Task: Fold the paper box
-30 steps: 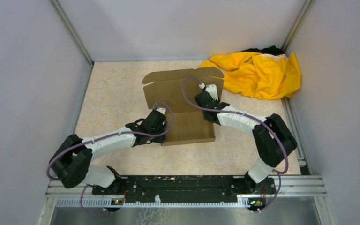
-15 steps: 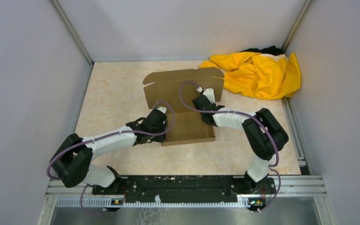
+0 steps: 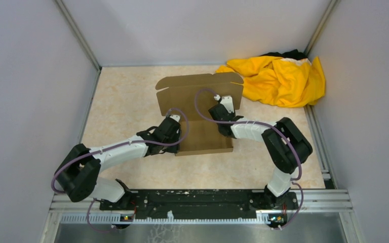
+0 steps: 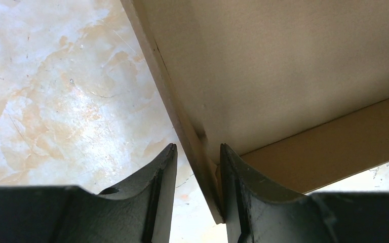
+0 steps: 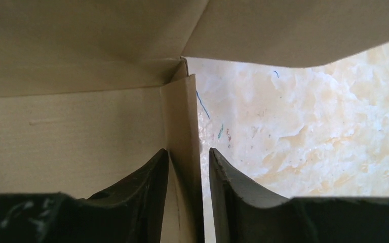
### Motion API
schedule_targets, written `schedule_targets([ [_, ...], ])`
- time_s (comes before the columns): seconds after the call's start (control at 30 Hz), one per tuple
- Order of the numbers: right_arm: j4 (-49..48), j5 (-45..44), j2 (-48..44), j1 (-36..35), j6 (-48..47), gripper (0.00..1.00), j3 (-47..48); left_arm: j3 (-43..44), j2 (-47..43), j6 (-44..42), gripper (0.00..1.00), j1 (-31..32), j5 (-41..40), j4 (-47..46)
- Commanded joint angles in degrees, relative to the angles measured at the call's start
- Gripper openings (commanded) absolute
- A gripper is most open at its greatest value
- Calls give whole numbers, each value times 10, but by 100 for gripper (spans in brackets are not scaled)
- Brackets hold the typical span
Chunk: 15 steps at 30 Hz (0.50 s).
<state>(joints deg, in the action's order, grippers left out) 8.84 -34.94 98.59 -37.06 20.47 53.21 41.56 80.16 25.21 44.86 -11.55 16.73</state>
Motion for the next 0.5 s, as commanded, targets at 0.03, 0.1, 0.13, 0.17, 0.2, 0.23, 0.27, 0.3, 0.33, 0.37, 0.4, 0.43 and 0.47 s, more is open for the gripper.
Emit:
schedule_targets([
  [0.03,11,15,-55,3,-3,40,-13,13,-2,-3,43,0,-5,8],
  [0.1,27,23,-70,3,-3,41,-12,12,-5,-2,43,0,-5,9],
  [0.13,35,25,-76,3,-3,41,-11,13,-6,-2,43,0,-5,10],
  [0.17,42,29,-82,4,-4,41,-11,13,-7,-1,43,0,-5,10],
  [0.2,50,32,-89,3,-3,41,-11,12,-9,-1,43,0,-4,10],
  [0.23,56,36,-95,3,-2,41,-13,13,-10,0,43,0,-4,10],
  [0.27,62,41,-102,3,0,41,-15,13,-11,1,43,0,-3,10],
  [0.3,65,45,-109,2,2,41,-18,12,-12,1,43,0,-2,10],
  [0.33,69,51,-116,3,3,40,-22,11,-14,2,43,0,-2,10],
  [0.37,73,54,-121,3,4,40,-25,10,-15,3,43,0,-1,10],
  [0.4,76,57,-126,3,6,40,-30,9,-16,4,43,1,0,9],
  [0.43,78,61,-131,3,7,40,-35,8,-17,5,43,1,0,9],
  [0.47,78,67,-133,2,7,40,-39,9,-18,5,43,2,0,9],
])
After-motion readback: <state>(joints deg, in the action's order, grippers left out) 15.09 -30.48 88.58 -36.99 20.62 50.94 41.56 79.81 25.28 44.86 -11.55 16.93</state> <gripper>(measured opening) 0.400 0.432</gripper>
